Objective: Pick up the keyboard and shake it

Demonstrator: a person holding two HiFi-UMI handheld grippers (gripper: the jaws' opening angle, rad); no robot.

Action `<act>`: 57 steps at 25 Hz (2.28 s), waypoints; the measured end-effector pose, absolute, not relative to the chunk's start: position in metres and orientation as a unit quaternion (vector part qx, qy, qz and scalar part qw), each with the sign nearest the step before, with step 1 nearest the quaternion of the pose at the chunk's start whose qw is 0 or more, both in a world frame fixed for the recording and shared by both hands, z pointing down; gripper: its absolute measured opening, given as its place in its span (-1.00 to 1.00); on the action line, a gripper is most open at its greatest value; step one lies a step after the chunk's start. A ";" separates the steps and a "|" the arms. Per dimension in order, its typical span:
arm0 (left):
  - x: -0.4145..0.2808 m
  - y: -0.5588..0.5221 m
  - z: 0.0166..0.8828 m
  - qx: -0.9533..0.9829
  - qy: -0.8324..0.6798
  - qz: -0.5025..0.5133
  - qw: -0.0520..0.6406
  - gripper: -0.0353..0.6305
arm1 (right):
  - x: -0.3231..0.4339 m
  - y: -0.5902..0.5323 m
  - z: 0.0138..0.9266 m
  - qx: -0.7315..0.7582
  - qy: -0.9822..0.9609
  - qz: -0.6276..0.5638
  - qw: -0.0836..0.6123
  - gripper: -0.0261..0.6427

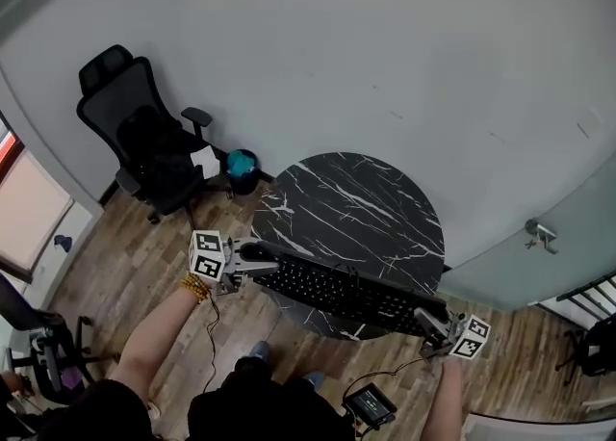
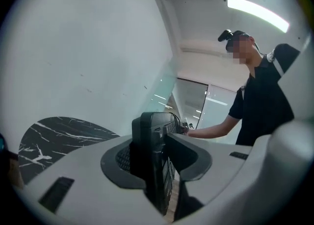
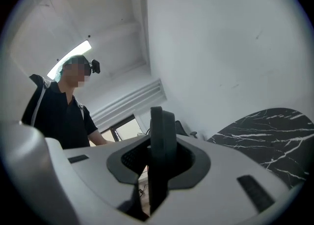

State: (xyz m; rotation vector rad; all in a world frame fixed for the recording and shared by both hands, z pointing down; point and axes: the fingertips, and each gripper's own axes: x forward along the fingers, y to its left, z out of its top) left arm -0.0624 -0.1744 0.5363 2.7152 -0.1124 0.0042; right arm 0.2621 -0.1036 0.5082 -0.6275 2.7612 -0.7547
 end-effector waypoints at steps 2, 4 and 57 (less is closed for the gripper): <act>-0.065 -0.180 0.547 0.969 -0.063 -0.012 0.237 -0.48 | 0.261 -0.106 0.520 -0.226 0.929 -0.273 0.110 -0.62; -0.069 -0.187 0.559 0.960 -0.087 -0.028 0.266 -0.46 | 0.259 -0.110 0.535 -0.238 0.917 -0.298 0.116 -0.62; -0.080 -0.235 0.853 0.772 -0.392 0.132 0.483 -0.14 | 0.284 -0.137 0.856 -0.520 0.681 -0.515 0.012 -0.21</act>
